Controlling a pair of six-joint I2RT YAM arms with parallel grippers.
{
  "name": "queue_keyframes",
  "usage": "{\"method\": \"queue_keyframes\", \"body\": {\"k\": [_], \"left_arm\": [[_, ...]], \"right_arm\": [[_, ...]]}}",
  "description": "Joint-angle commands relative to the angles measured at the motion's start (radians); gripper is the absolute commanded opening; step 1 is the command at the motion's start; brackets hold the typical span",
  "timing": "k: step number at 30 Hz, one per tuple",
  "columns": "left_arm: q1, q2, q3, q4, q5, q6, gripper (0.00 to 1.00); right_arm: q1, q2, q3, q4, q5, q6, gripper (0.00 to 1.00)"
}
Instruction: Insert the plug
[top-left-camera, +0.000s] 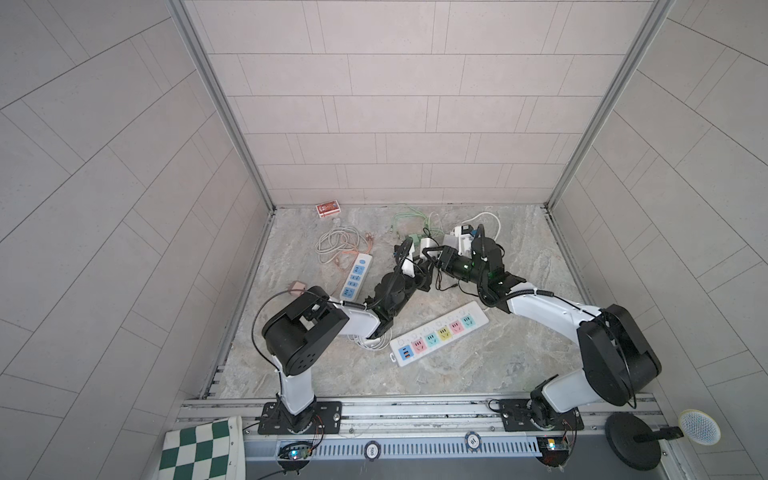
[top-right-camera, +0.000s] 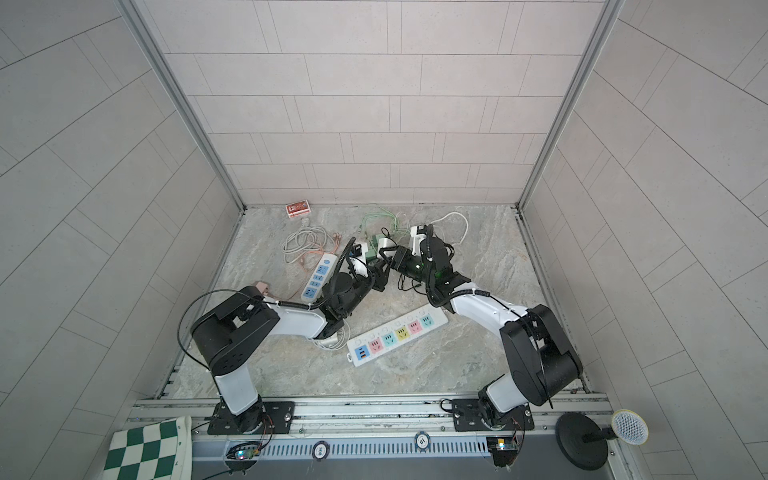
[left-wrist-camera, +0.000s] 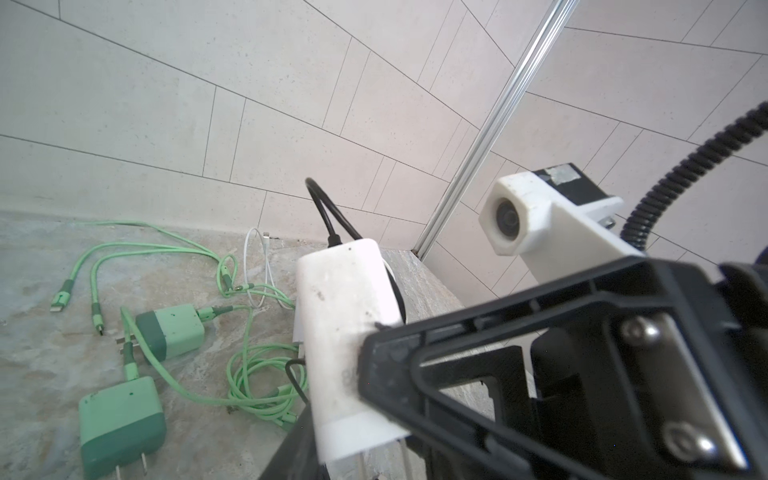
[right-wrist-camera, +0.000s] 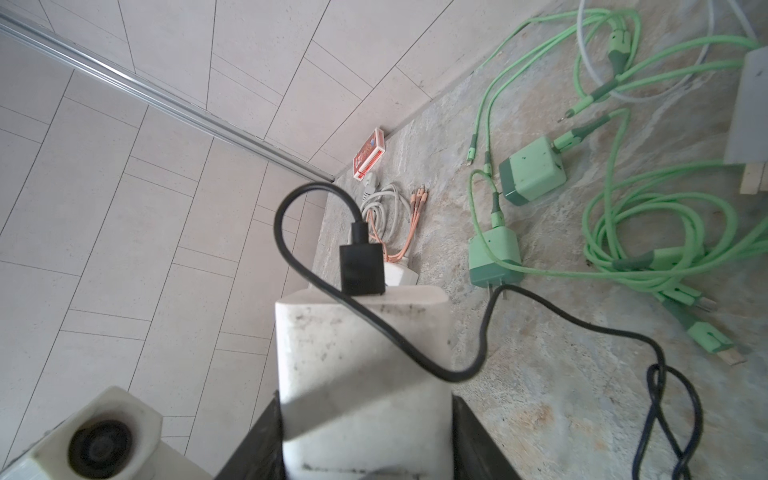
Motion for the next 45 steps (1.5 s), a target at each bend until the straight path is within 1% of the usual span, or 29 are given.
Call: {"method": "queue_keyframes", "body": {"k": [1,6,8,10,12,14,17,20,23,26,28,29,31,33,34,35,37,38,41,45], "left_arm": [[0.0,-0.041,0.049,0.143,-0.022,0.053,0.37],[0.0,-0.057,0.006,0.141,-0.024,0.083,0.34],[0.0,-0.061,-0.009,0.141,-0.014,0.097,0.27],[0.003,-0.065,-0.014,0.136,0.034,0.123,0.2],[0.003,-0.073,-0.015,0.108,0.052,0.141,0.15],[0.003,-0.073,-0.016,0.1,0.059,0.149,0.14],[0.003,-0.068,-0.024,0.108,0.076,0.16,0.14],[0.006,-0.075,-0.028,0.082,0.1,0.185,0.13],[0.011,-0.088,-0.032,0.049,0.103,0.222,0.13],[0.022,-0.099,-0.042,0.037,0.107,0.241,0.13],[0.026,-0.108,-0.049,0.026,0.121,0.26,0.13],[0.026,-0.11,-0.05,0.02,0.134,0.274,0.12],[0.027,-0.113,-0.063,0.03,0.168,0.308,0.12],[0.027,-0.1,-0.095,0.11,0.237,0.357,0.12],[0.027,-0.095,-0.11,0.147,0.26,0.376,0.12],[0.026,-0.096,-0.117,0.143,0.277,0.403,0.11],[0.026,-0.098,-0.128,0.135,0.312,0.448,0.11],[0.026,-0.098,-0.14,0.141,0.326,0.468,0.11],[0.026,-0.105,-0.163,0.143,0.343,0.507,0.1],[0.026,-0.107,-0.179,0.144,0.332,0.554,0.09]], "right_arm": [[0.016,-0.014,-0.024,-0.045,-0.035,0.004,0.47],[-0.001,-0.033,-0.017,-0.069,-0.032,-0.004,0.57],[-0.016,-0.04,-0.01,-0.082,-0.034,-0.009,0.6],[-0.033,-0.049,0.003,-0.103,-0.038,-0.017,0.61],[-0.044,-0.059,0.018,-0.138,-0.036,-0.025,0.65],[-0.049,-0.065,0.037,-0.178,-0.035,-0.043,0.66],[-0.063,-0.078,0.046,-0.2,-0.035,-0.047,0.71],[-0.097,-0.102,0.056,-0.249,-0.052,-0.059,0.71],[-0.127,-0.132,0.083,-0.343,-0.07,-0.102,0.72],[-0.136,-0.17,0.101,-0.433,-0.037,-0.162,0.72],[-0.154,-0.194,0.096,-0.463,-0.043,-0.172,0.73],[-0.165,-0.199,0.105,-0.494,-0.055,-0.188,0.73],[-0.177,-0.187,0.153,-0.593,-0.094,-0.262,0.74],[-0.181,-0.16,0.218,-0.711,-0.134,-0.37,0.73],[-0.185,-0.149,0.236,-0.739,-0.164,-0.405,0.73],[-0.195,-0.141,0.244,-0.747,-0.212,-0.428,0.73],[-0.223,-0.134,0.245,-0.747,-0.283,-0.434,0.73],[-0.23,-0.138,0.24,-0.745,-0.301,-0.45,0.73],[-0.233,-0.142,0.241,-0.768,-0.317,-0.493,0.73],[-0.233,-0.136,0.239,-0.785,-0.334,-0.475,0.73]]}}
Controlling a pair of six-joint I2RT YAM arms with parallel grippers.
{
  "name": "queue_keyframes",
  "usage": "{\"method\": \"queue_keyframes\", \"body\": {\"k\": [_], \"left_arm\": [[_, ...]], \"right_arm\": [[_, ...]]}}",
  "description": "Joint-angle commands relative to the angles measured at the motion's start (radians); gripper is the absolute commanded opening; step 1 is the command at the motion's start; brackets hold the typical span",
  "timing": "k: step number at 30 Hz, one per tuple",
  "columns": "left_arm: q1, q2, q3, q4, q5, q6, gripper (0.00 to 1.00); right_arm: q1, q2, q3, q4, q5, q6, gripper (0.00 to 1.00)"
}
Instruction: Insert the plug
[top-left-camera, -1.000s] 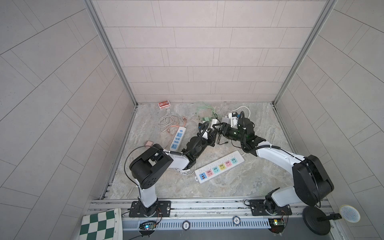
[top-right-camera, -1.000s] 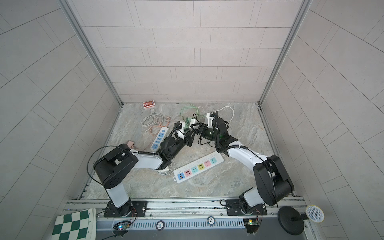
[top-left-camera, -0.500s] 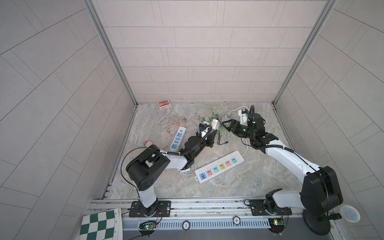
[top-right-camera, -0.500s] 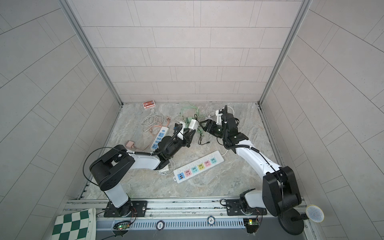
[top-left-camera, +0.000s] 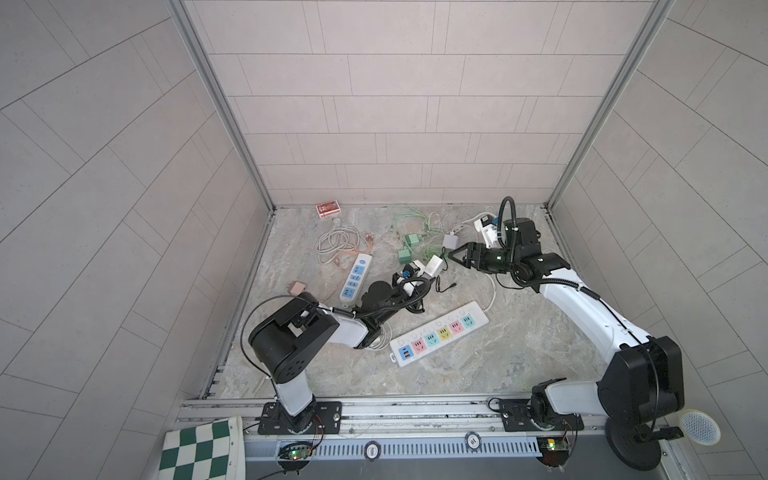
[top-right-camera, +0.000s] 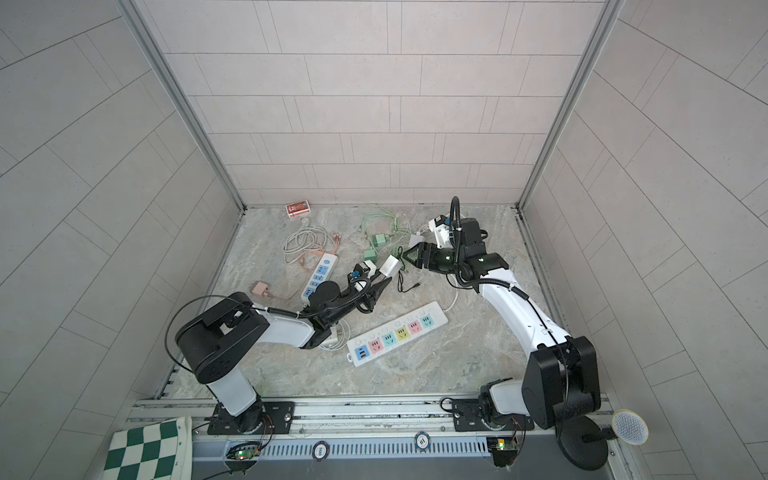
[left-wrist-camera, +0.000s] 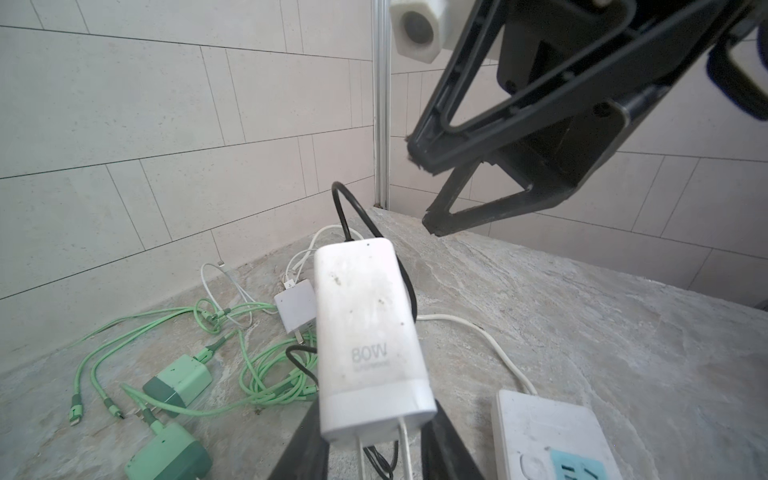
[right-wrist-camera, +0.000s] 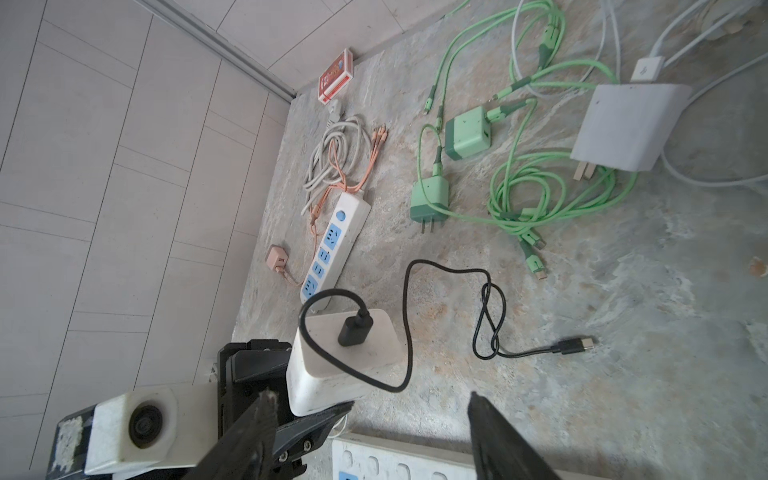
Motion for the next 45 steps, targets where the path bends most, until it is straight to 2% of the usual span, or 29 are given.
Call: {"method": "queue_keyframes", "body": {"k": [1,7,13,17,26,34,45], "left_arm": [[-0.001,-0.026,-0.012,0.093,0.016,0.082,0.09],[-0.001,-0.019,-0.036,0.096,-0.027,0.163,0.07],[-0.005,-0.004,-0.035,0.097,-0.013,0.188,0.05],[-0.013,0.001,-0.031,0.097,0.015,0.189,0.04],[-0.031,-0.014,-0.027,0.096,0.078,0.166,0.03],[-0.045,-0.016,-0.023,0.099,0.073,0.163,0.02],[-0.05,-0.033,-0.009,0.099,0.072,0.129,0.0]], "right_arm": [[0.0,0.004,0.001,-0.046,-0.039,-0.02,0.72],[0.004,-0.008,-0.01,-0.085,0.023,0.033,0.67],[0.02,0.01,-0.007,-0.098,0.049,0.062,0.66],[0.036,0.045,-0.004,-0.038,-0.031,0.087,0.68],[0.035,0.09,0.009,-0.034,-0.029,0.022,0.75],[0.034,0.122,-0.004,0.004,-0.12,0.042,0.74],[0.026,0.084,-0.049,0.033,-0.174,0.05,0.72]]}}
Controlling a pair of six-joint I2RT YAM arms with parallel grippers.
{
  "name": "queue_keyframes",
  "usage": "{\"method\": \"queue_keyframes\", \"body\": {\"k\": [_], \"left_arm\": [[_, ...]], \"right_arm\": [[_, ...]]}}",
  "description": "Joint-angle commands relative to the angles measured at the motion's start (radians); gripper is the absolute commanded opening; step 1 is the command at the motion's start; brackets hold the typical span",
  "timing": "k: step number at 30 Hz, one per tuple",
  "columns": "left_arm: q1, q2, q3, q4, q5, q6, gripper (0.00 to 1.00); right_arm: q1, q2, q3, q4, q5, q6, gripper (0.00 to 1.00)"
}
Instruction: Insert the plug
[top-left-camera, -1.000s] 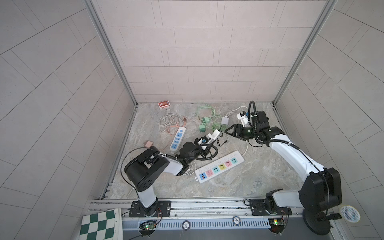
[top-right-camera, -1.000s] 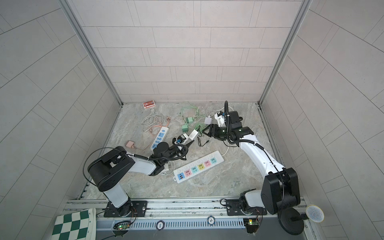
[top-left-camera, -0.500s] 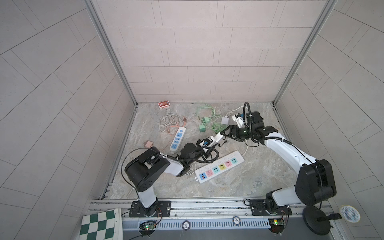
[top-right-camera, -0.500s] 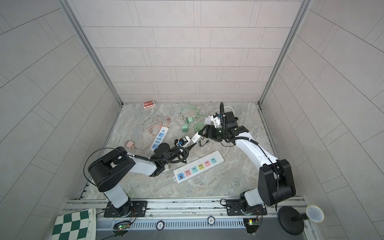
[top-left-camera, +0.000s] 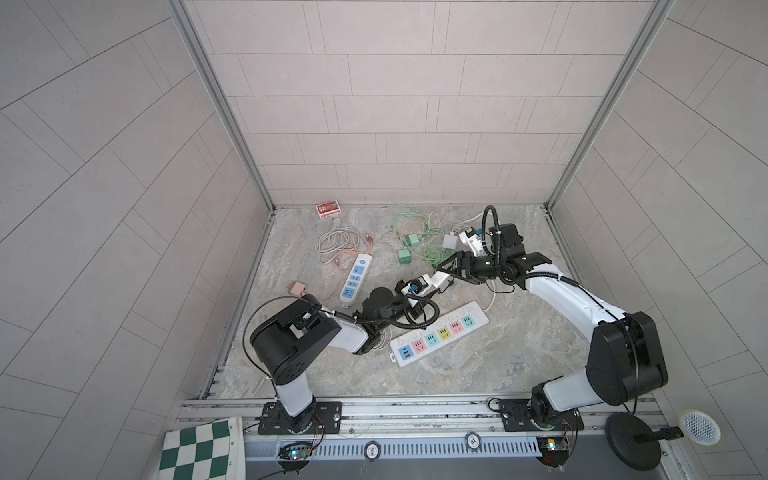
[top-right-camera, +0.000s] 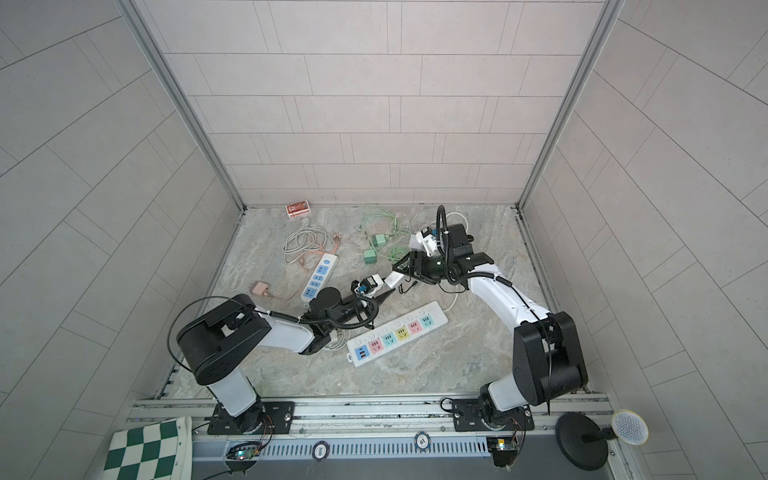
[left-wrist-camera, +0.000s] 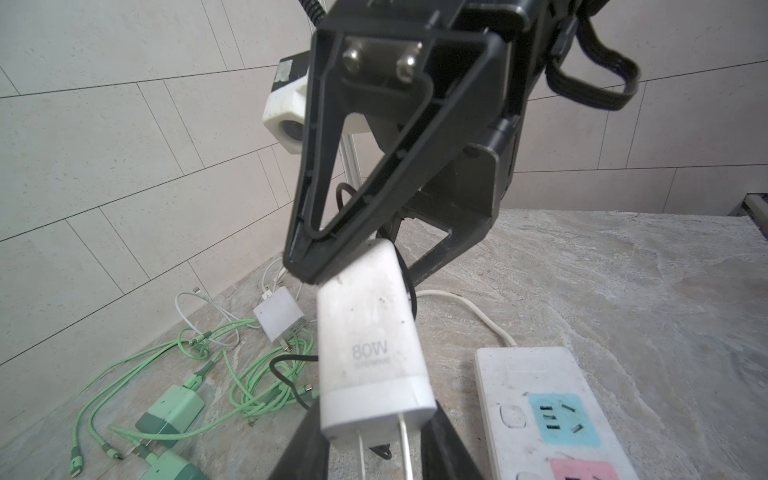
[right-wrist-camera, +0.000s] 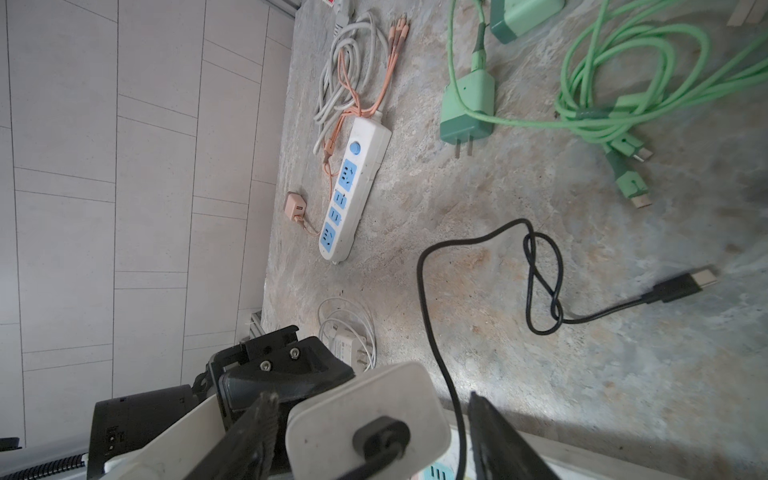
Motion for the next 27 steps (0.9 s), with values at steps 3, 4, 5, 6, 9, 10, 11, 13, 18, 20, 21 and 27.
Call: {"method": "queue_keyframes", "body": {"k": [3,4,5,6,9,10,11,13,18,20,21,27], "left_arm": [[-0.006,-0.032,0.036,0.084,0.035,-0.054,0.0],[-0.005,-0.032,0.038,0.084,0.04,-0.06,0.0],[-0.006,-0.032,0.042,0.084,0.055,-0.066,0.0],[-0.006,-0.031,0.045,0.084,0.069,-0.073,0.0],[-0.008,-0.021,0.053,0.084,0.096,-0.085,0.0],[-0.009,-0.018,0.055,0.084,0.1,-0.085,0.0],[-0.009,-0.018,0.055,0.084,0.102,-0.086,0.0],[-0.009,-0.018,0.055,0.084,0.106,-0.086,0.0],[-0.01,-0.02,0.061,0.084,0.124,-0.085,0.0],[-0.01,-0.016,0.063,0.083,0.126,-0.079,0.0],[-0.01,-0.015,0.062,0.084,0.129,-0.075,0.0],[-0.007,-0.012,0.062,0.084,0.148,-0.061,0.0]], "right_arm": [[-0.021,-0.061,-0.043,0.011,-0.042,-0.012,0.72],[-0.03,-0.069,-0.051,0.01,-0.047,-0.015,0.72],[-0.037,-0.077,-0.056,0.012,-0.053,-0.021,0.72],[-0.044,-0.081,-0.061,0.012,-0.058,-0.026,0.72],[-0.055,-0.079,-0.065,0.014,-0.097,-0.031,0.72],[-0.056,-0.08,-0.065,0.015,-0.105,-0.031,0.72],[-0.056,-0.079,-0.065,0.02,-0.11,-0.03,0.72],[-0.056,-0.081,-0.067,0.028,-0.116,-0.025,0.72],[-0.056,-0.093,-0.103,0.116,-0.153,0.035,0.7],[-0.056,-0.105,-0.118,0.132,-0.154,0.044,0.68],[-0.056,-0.107,-0.122,0.131,-0.155,0.046,0.68],[-0.056,-0.128,-0.137,0.127,-0.157,0.041,0.65]]}}
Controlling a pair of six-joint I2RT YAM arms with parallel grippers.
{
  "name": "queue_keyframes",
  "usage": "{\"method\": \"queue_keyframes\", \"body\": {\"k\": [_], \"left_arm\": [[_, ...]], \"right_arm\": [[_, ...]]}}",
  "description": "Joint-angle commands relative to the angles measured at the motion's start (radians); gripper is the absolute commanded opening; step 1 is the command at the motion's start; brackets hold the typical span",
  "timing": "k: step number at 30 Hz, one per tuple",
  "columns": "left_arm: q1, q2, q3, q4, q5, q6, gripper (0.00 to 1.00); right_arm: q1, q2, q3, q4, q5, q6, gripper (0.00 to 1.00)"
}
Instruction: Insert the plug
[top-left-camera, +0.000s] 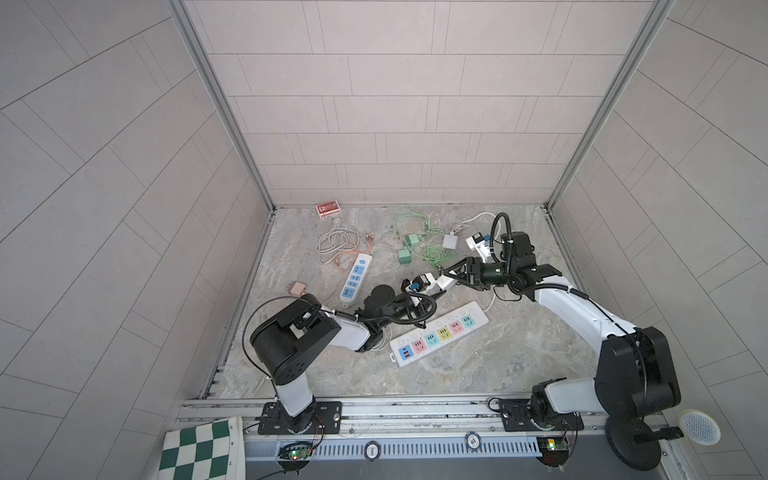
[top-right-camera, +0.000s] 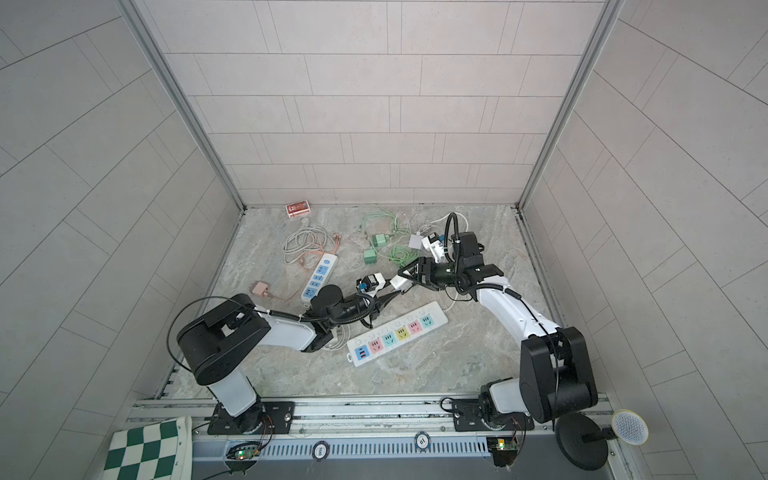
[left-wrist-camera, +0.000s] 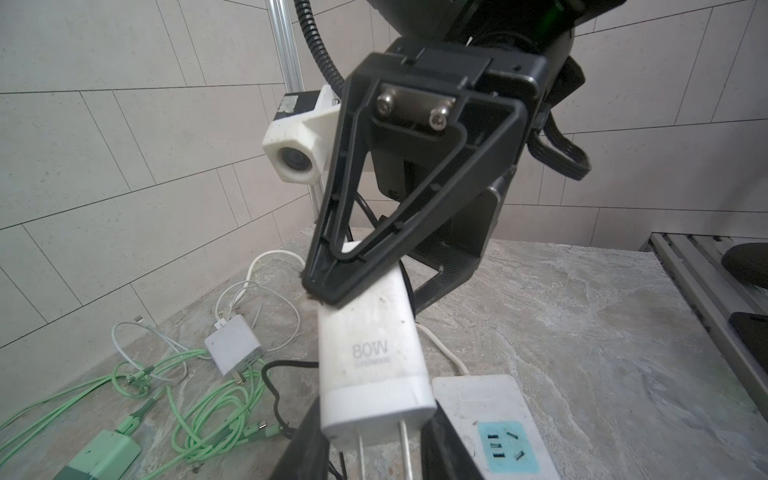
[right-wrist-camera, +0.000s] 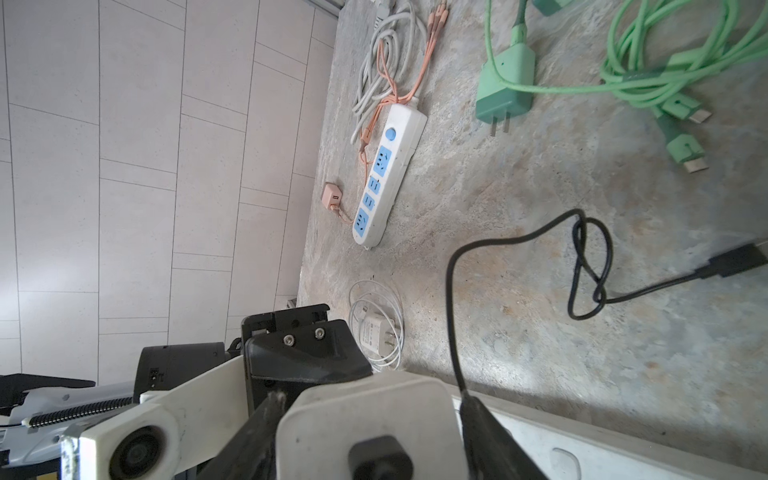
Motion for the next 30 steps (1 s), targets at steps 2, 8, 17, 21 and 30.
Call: {"method": "queue_keyframes", "body": {"k": [2,8,17,21,30], "left_arm": [[-0.002,-0.008,0.029,0.084,0.033,0.008,0.0],[0.003,-0.001,0.036,0.084,0.039,0.004,0.0],[0.005,0.014,0.052,0.084,0.012,-0.016,0.13],[0.005,0.018,0.055,0.083,-0.027,-0.04,0.44],[0.008,-0.024,-0.022,0.08,-0.101,-0.034,0.7]], "right_arm": [[0.0,-0.031,-0.005,0.021,-0.02,0.01,0.63],[0.007,-0.038,-0.017,0.027,-0.023,0.012,0.62],[0.014,-0.063,0.005,-0.077,0.078,-0.076,0.42],[0.014,-0.07,0.05,-0.19,0.183,-0.137,0.38],[0.015,-0.075,0.174,-0.341,0.481,-0.235,0.36]]}}
